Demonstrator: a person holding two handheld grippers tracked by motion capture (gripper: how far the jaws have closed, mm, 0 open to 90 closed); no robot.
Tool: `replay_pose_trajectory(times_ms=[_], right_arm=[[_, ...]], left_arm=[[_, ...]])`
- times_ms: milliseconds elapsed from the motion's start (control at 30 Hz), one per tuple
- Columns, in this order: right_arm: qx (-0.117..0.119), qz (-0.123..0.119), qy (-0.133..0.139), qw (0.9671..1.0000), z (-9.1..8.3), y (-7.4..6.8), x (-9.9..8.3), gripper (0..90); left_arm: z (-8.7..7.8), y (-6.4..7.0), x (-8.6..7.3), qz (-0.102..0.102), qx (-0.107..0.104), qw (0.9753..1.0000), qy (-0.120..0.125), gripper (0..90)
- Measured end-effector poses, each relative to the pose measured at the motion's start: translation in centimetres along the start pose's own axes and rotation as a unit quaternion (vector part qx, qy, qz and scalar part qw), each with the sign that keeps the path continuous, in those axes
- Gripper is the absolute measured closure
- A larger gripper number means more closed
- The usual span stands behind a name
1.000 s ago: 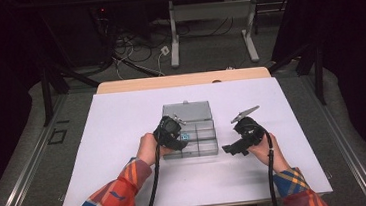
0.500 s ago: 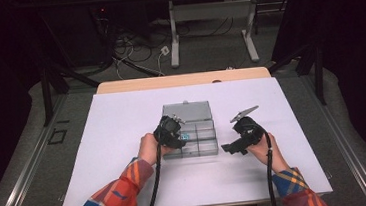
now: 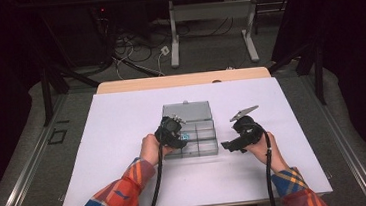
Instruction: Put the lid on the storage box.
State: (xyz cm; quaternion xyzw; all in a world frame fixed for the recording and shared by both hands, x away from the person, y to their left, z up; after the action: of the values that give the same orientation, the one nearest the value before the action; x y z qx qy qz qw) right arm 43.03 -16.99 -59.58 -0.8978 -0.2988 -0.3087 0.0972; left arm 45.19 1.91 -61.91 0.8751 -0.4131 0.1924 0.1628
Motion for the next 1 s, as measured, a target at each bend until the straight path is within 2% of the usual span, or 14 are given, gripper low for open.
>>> replay_pose_trajectory(times_ms=[100,200,300,333,433,500,633,733,767,800,833,1000], right_arm=[[-0.002,-0.001,0.002,1.0,0.2,0.3,0.2,30.1],[-0.003,0.01,0.009,0.9999,0.3,0.5,0.5,42.3],[0.005,0.013,0.014,0.9998,0.5,0.8,1.0,49.4],[0.001,0.013,0.017,0.9998,0.7,1.0,1.3,55.2],[0.01,0.016,0.018,0.9997,1.3,0.9,2.0,65.0],[0.005,0.012,0.012,0.9998,1.8,1.1,2.4,70.5],[0.003,0.014,0.021,0.9997,2.3,1.2,3.9,84.3],[-0.003,0.007,0.019,0.9998,3.1,1.2,4.5,88.8],[-0.003,0.015,0.008,0.9999,3.2,1.1,4.6,89.7],[-0.007,0.009,0.005,0.9999,3.4,1.4,4.7,90.0],[-0.009,0.015,0.001,0.9999,3.6,1.5,4.8,90.0],[-0.017,0.014,-0.012,0.9997,4.8,2.4,5.2,90.0]], left_arm=[[0.0,0.1,0.0,-0.003,0.001,1.0,-0.002,56.6],[0.0,0.1,0.0,-0.005,0.001,1.0,-0.004,56.7],[0.0,0.1,0.0,-0.005,0.001,1.0,-0.004,56.7],[0.1,0.1,0.0,-0.005,0.001,1.0,-0.003,56.7],[0.0,0.0,0.0,-0.006,0.001,1.0,-0.001,57.0],[0.0,0.1,-0.1,-0.008,0.002,1.0,-0.002,57.2],[0.0,0.1,-0.1,-0.008,0.002,1.0,-0.001,57.2],[0.0,0.1,-0.1,-0.008,0.002,1.0,-0.001,57.2],[0.0,0.1,-0.1,-0.008,0.001,1.0,-0.001,57.2],[0.0,0.1,-0.1,-0.007,0.002,1.0,-0.001,57.2],[0.1,0.1,-0.1,-0.008,0.002,1.0,-0.001,57.2],[0.1,0.1,-0.1,-0.008,0.001,0.9999,-0.006,57.1]])
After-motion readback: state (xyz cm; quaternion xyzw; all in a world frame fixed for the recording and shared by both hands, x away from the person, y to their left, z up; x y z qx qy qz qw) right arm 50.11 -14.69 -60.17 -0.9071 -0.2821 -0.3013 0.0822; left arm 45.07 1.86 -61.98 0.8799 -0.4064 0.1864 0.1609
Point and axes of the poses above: each handheld gripper's, and its own axes: z roughly forward along the jaws, x roughly out of its top, y roughly to its right, the point moved 10 cm from there along z, roughly forward along the jaws, and after that the axes turned 5 degrees about -x, right-handed, at the moved point
